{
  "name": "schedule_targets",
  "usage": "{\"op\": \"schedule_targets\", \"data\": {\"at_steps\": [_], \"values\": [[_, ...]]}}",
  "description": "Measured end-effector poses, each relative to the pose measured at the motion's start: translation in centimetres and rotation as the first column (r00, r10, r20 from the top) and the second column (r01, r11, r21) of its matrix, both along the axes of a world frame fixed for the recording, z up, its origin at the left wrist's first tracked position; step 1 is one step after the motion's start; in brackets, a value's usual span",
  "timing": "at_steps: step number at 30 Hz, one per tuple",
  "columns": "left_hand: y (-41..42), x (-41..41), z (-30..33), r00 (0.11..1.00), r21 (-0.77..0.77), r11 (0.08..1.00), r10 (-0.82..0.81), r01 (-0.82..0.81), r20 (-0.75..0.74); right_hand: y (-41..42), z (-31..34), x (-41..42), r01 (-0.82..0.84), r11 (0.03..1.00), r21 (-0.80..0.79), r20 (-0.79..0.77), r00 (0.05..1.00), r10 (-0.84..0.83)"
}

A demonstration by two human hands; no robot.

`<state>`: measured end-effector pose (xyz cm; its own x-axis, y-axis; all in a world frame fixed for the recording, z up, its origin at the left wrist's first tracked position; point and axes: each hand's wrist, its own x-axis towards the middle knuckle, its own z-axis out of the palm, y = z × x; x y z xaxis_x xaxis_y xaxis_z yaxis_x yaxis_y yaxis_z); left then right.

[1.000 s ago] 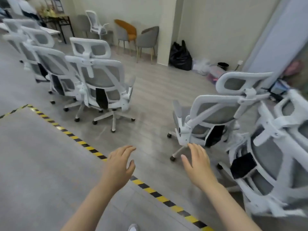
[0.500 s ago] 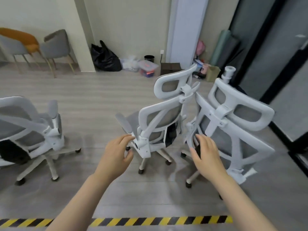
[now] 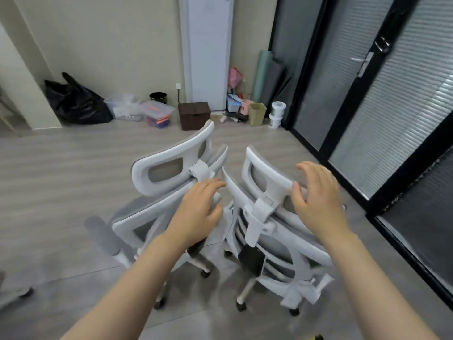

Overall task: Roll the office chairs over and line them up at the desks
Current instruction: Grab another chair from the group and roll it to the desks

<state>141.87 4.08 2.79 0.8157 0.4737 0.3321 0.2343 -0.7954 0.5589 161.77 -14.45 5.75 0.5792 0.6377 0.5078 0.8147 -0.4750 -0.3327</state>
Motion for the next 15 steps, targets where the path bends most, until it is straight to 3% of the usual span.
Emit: {"op": "schedule_targets", "data": {"at_steps": [6,11,15], "values": [[1.4,9.7,0.8,0.986,-0.042,0.987,-0.153,0.156,0.067,-0.9,-1.9,5.5,0.133,0.983,-0.127,-0.128,0.981,-0.149],[3.6,14.9,0.5,0.970,-0.050,0.974,-0.216,0.223,0.109,-0.6,-3.3,6.2,0.228,0.972,-0.048,-0.081,0.970,-0.231],[4.4,17.3,-0.3,0.942,-0.019,0.953,-0.295,0.302,0.163,-0.5,-4.4,6.3,0.300,0.951,-0.072,-0.084,0.948,-0.306]]}}
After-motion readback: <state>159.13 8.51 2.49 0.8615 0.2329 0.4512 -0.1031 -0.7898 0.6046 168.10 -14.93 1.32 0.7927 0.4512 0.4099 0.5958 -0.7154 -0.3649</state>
